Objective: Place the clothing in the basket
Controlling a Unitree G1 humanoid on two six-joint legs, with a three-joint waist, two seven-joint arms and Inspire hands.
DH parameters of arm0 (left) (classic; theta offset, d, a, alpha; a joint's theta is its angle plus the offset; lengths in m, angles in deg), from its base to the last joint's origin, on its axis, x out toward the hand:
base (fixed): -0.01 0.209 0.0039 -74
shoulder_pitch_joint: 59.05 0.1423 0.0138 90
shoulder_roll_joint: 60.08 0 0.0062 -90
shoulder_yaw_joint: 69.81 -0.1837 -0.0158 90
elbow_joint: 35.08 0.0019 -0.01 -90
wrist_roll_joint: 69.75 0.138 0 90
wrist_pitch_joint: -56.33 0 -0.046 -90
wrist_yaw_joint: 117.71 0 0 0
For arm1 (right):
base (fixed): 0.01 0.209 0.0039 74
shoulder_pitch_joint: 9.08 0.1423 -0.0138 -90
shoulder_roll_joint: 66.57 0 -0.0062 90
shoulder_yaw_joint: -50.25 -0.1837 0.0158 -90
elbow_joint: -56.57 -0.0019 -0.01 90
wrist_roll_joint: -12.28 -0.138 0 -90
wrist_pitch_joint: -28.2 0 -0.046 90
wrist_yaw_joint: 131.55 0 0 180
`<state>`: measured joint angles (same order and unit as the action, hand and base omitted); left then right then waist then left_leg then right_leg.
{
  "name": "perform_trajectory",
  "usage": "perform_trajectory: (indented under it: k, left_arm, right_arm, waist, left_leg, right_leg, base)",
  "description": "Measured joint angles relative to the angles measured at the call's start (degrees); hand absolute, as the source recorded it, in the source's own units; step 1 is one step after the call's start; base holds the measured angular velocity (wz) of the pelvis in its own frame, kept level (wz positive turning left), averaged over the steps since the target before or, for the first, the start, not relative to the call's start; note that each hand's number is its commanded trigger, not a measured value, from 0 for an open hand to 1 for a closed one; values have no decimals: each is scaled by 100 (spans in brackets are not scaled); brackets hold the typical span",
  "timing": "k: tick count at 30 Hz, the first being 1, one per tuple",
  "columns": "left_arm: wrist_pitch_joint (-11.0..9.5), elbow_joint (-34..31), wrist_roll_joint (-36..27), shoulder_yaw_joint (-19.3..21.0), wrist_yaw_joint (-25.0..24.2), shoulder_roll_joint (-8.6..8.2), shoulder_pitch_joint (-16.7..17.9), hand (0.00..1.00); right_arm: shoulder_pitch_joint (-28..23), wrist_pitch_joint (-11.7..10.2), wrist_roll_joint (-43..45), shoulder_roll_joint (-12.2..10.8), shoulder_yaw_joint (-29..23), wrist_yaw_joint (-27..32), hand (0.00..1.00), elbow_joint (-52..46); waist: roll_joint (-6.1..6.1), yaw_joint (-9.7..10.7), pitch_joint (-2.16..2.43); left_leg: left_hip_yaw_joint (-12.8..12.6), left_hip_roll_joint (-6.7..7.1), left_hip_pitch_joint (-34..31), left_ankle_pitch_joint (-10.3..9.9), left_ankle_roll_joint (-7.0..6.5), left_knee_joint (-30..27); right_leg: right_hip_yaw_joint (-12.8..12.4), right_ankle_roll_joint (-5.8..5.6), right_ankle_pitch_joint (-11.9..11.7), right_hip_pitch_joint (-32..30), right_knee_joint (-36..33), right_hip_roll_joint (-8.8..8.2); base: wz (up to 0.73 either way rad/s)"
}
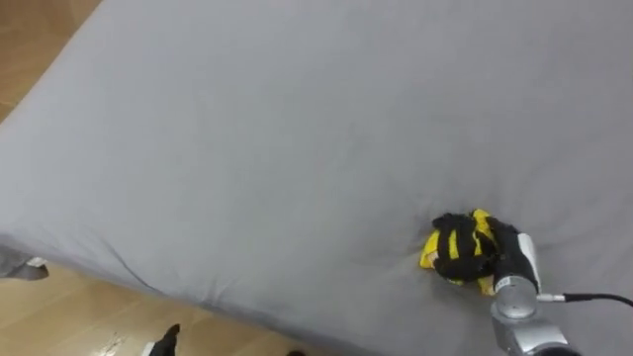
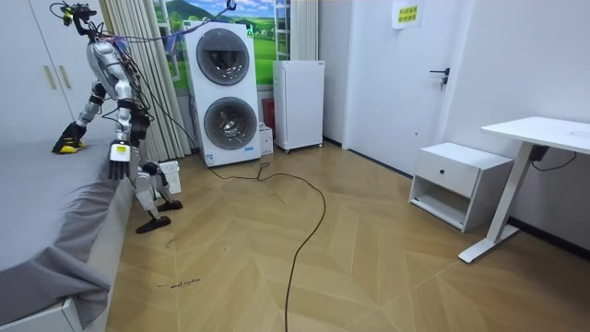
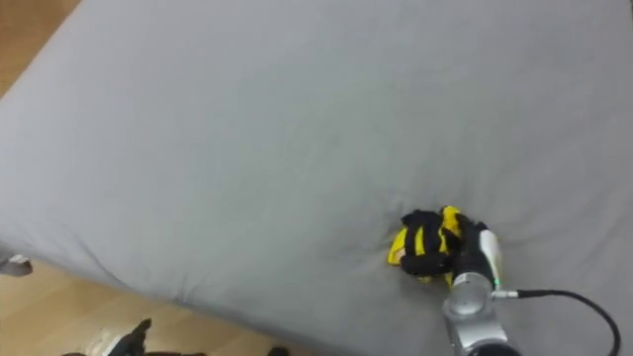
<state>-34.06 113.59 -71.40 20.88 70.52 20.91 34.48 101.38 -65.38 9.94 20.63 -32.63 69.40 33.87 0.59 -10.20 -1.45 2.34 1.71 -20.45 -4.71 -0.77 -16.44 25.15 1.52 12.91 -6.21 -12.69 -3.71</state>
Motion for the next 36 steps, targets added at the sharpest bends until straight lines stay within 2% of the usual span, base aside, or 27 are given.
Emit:
perform_trajectory:
  k: [3, 6, 11, 14, 19, 20, 21, 23, 25, 27, 28, 29, 30, 32, 34, 36]
  left_arm:
    - [148, 1, 0, -94, 27, 27, -26, 0]
    - [173, 145, 3, -103, 44, 49, -189, 0]
    - [166, 333, -121, -104, 21, 221, -173, 0]
    - [157, 332, -163, -113, 11, 351, -87, 0]
    - [115, 263, -128, -101, 16, 390, 30, 0]
    - [122, 168, -86, -55, 17, 394, 73, 0]
    - [115, 25, 2, 43, 17, 393, 113, 0]
    - [73, -69, 5, 128, 16, 390, 134, 0]
    - [55, -69, 5, 136, 16, 389, 133, 0]
    - [54, -138, 5, 133, 11, 389, 198, 0]
    - [53, -154, 4, 134, 11, 388, 218, 0]
    - [80, -129, 8, 181, 30, 374, 249, 0]
    - [123, -112, 8, 327, 38, 367, 345, 0]
    - [133, -119, 21, 414, 21, 372, 536, 0]
    - [147, -138, 23, 489, 7, 371, 655, 0]
    - [299, -138, 26, 502, 37, 379, 701, 0]
  right_arm:
    - [144, 1, -100, 196, -3, 192, 100, 230]
    - [209, 12, -240, 311, -3, 234, 100, 411]
    - [199, -37, -390, 381, -165, 204, 100, 364]
    - [168, -50, -791, 418, -164, 104, 100, 372]
    - [-238, -51, -925, 465, -182, -183, 100, -4]
    - [-400, -29, -890, 461, -198, -299, 100, -171]
    - [-637, -12, -895, 446, -289, -425, 100, -403]
    - [-917, 61, -881, 427, -405, -587, 100, -679]
    - [-1236, 124, -847, 416, -489, -627, 100, -1065]
    - [-1621, 133, -747, 397, -515, -711, 100, -1503]
    - [-1679, 171, -703, 397, -556, -741, 100, -1590]
    - [-1747, 193, -634, 400, -674, -752, 100, -1730]
    - [-1760, 194, -630, 398, -813, -747, 100, -1773]
    - [-1936, 229, -614, 417, -1101, -740, 100, -1933]
    - [-2173, 291, -608, 394, -1424, -737, 100, -2382]
    - [-2296, 263, -608, 400, -1711, -696, 100, -2670]
  waist:
    - [-102, -97, -29]
    - [-128, -145, -19]
    - [-138, -110, -13]
    - [-111, -89, 6]
    - [-71, 87, 34]
    - [-22, 191, 43]
    - [65, 238, 60]
    - [177, 314, 65]
    - [266, 457, 106]
    - [378, 670, 109]
    - [399, 718, 119]
    - [406, 785, 124]
    - [395, 860, 124]
    - [367, 929, 133]
    - [350, 1122, 127]
    - [334, 1277, 118]
  left_leg:
    - [124, -2, -190, 19, 15, -87]
    - [174, 10, -238, 64, 32, -55]
    - [150, 41, -260, 73, 35, -4]
    - [56, 61, -141, 88, 13, 101]
    - [-181, 104, 348, 103, -27, 332]
    - [-215, 103, 465, 107, -32, 377]
    - [-313, 113, 583, 105, -35, 438]
    - [-445, 122, 757, 104, -36, 489]
    - [-610, 122, 917, 101, -40, 563]
    - [-854, 91, 1219, 58, -73, 606]
    - [-927, 77, 1280, 41, -74, 609]
    - [-1101, 22, 1379, -5, -77, 611]
    - [-1197, -28, 1477, -65, -62, 612]
    - [-1324, -105, 1631, -173, -46, 611]
    - [-1337, -109, 1701, -185, -47, 629]
    - [-1481, -138, 1779, -184, -48, 652]
  right_leg:
    - [106, 13, -8, -105, -21, 31]
    - [177, 14, -8, -145, -22, 36]
    - [147, 14, -7, -164, 58, 44]
    - [-12, 6, -3, -117, 89, 42]
    - [-179, -38, 22, 215, 104, -70]
    - [-190, -90, 53, 315, 114, -99]
    - [-347, -152, 101, 388, 123, -126]
    - [-514, -152, 100, 519, 211, -112]
    - [-692, -151, 100, 577, 209, -114]
    - [-952, -152, 99, 745, 198, -121]
    - [-1029, -151, 98, 763, 186, -121]
    - [-1214, -141, 81, 775, 163, -101]
    - [-1396, -135, 54, 791, 154, -60]
    - [-1590, -130, 43, 835, 117, -7]
    - [-1665, -138, 56, 854, 116, -6]
    - [-1789, -145, 61, 853, 113, 9]
  base:
    - [21]
    - [14]
    - [0]
    - [-5]
    - [-2]
    - [0]
    - [-10]
    - [-35]
    - [-47]
    - [-64]
    - [-75]
    - [-81]
    - [-80]
    - [-58]
    - [-23]
    - [-35]
